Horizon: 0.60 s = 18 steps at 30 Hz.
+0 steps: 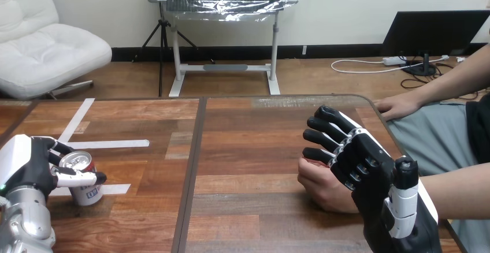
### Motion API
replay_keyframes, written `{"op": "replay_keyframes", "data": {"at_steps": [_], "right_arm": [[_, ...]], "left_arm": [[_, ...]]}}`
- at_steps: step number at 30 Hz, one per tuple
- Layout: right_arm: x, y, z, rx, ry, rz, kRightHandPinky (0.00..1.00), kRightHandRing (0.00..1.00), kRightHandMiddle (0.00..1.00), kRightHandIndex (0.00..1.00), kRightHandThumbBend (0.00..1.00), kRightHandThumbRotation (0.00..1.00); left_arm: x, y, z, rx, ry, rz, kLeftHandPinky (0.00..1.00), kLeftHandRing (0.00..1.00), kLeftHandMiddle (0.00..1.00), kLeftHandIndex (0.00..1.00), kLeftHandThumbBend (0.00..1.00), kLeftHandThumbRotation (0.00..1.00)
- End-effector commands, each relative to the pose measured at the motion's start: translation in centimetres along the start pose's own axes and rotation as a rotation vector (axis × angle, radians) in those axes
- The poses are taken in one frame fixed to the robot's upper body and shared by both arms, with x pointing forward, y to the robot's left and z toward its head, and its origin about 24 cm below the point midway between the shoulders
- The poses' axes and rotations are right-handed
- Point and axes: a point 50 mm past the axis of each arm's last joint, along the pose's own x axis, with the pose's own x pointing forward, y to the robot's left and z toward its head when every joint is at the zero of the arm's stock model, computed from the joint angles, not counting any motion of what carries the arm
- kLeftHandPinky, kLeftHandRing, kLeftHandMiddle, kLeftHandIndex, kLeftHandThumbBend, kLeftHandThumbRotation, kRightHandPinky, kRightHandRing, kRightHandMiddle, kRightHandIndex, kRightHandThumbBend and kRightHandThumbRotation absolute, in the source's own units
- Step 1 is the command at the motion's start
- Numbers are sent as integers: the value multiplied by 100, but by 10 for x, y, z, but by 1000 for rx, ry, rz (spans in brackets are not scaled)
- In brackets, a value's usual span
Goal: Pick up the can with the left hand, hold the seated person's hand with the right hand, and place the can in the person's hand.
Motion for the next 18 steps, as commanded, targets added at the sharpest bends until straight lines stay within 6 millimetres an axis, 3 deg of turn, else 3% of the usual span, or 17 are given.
{"op": "replay_keyframes", "data": {"at_steps": [1, 18], "right_arm": [[13, 2, 13, -20, -75, 26, 79, 85, 86, 87, 94, 100], [14, 1, 13, -20, -73, 26, 79, 85, 86, 87, 95, 100]], "left_arm": [[8, 17, 27, 8, -101, 75, 24, 34, 44, 51, 71, 0], [8, 16, 25, 6, -93, 63, 21, 30, 41, 51, 72, 0]]}}
